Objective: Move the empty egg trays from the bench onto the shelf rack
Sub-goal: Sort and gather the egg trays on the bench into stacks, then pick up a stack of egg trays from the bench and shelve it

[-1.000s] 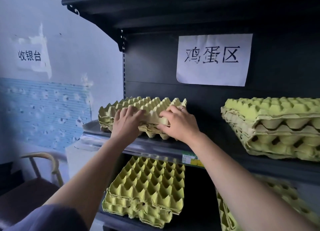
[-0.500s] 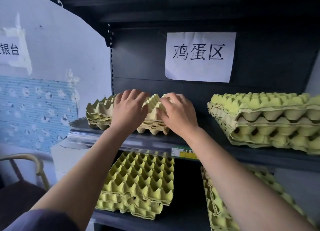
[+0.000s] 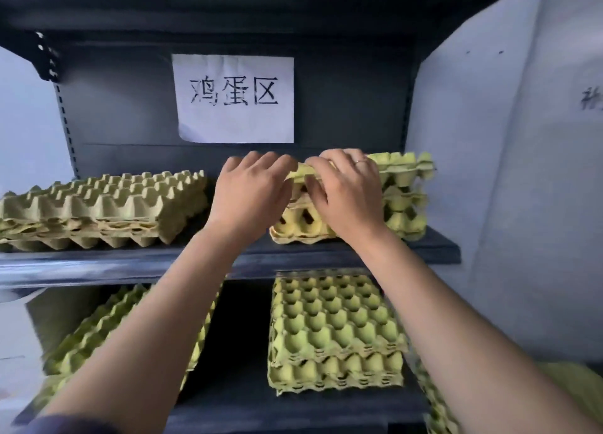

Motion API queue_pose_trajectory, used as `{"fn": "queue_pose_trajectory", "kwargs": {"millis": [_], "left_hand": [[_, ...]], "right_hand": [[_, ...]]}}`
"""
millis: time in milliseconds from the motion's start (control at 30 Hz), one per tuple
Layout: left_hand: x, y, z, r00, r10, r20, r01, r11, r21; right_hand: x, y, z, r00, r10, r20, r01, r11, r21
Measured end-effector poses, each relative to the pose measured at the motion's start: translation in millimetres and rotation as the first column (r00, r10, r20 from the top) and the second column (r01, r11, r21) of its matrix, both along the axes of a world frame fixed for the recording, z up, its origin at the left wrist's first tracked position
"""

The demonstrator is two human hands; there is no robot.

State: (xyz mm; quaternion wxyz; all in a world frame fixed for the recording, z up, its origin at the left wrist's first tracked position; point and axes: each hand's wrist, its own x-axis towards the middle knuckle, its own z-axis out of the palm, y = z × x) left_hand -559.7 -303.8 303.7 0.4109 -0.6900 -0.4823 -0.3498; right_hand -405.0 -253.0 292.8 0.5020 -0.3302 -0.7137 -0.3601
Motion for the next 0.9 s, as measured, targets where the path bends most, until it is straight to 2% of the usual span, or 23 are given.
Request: {"fn": "queue_pose_trajectory", "kwargs": {"millis": [133, 333, 567, 700, 900], "left_hand": [[94, 8, -13, 0.992, -0.128, -0.015, 0.127, 0.992, -0.021], [209, 32, -44, 0.963, -0.269, -0.01, 0.266, 0.958, -0.108], [324, 88, -109, 0.887, -0.459, -0.049, 0.434, 0.866, -0.247], [373, 130, -144, 0.858, -0.514, 0.005, 0.479, 0.795, -0.371], [424, 189, -184, 0.839, -0.543, 0.036, 0.45, 0.654, -0.608]], "right_hand": [[97, 2, -17, 0.999, -0.037, -0.017, 0.037, 0.999, -0.008], [216, 10, -52, 0.993, -0.109, -0.035, 0.104, 0.989, -0.107], [323, 34, -114, 0.974, -0.224, -0.031, 0.202, 0.923, -0.328], [370, 61, -150, 0.941, -0.338, 0.016, 0.308, 0.836, -0.455], [434, 107, -207, 0.881, -0.455, 0.129, 0.4, 0.572, -0.716]]}}
